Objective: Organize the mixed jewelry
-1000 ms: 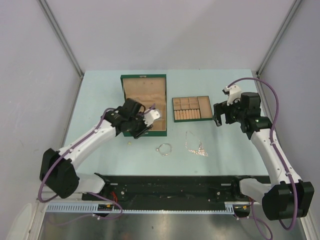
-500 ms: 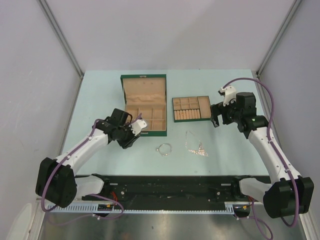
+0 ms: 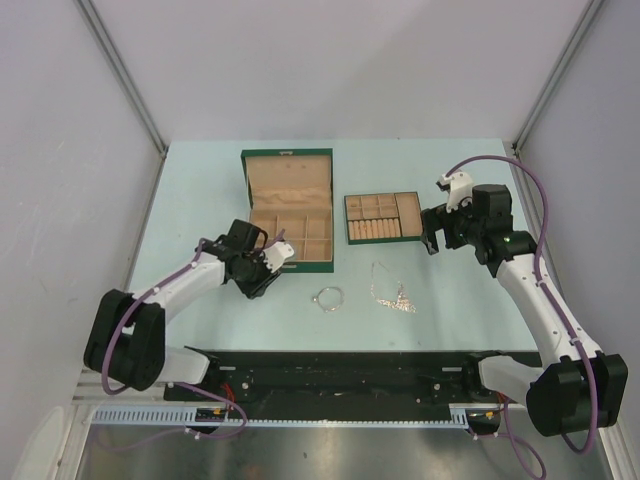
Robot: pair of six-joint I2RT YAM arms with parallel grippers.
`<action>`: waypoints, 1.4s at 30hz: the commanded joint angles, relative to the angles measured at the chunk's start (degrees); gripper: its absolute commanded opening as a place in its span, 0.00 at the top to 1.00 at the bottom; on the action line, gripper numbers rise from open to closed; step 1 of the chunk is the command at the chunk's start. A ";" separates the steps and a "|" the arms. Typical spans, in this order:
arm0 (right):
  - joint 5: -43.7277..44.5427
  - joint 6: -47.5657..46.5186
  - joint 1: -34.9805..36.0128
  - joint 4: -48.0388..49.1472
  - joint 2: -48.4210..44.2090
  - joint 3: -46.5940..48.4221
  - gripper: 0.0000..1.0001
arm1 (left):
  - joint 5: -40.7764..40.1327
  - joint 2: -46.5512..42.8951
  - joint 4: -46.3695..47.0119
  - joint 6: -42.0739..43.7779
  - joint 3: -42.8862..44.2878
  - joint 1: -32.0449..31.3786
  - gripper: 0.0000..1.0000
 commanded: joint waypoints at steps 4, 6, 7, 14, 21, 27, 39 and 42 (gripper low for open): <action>0.10 -0.77 0.28 1.20 -0.40 0.10 0.00 | -0.07 1.95 6.09 1.21 -1.50 1.39 0.59; 0.01 -0.85 0.36 1.20 -0.31 0.10 0.00 | 0.02 2.57 6.53 1.21 -1.76 1.66 0.58; 0.01 -0.85 0.28 1.11 -0.22 0.10 0.00 | 0.11 2.66 7.14 1.04 -1.85 1.66 0.57; 0.10 -0.77 0.28 0.94 -0.13 0.10 0.00 | -0.24 3.36 8.99 1.03 -2.38 2.18 0.56; 0.28 -0.77 0.19 0.94 -0.22 0.10 0.00 | 0.73 4.24 9.17 1.65 -2.55 2.62 0.56; 0.45 -0.77 0.28 0.85 -0.22 0.19 0.00 | 2.31 5.47 8.38 2.53 -2.55 2.98 0.56; 0.45 -0.77 0.01 0.85 -0.48 0.10 0.00 | 3.45 6.18 7.94 2.62 -2.46 2.98 0.61; 0.37 -0.77 0.01 0.85 -0.57 0.19 0.00 | 3.36 5.56 8.11 2.62 -3.16 2.98 0.64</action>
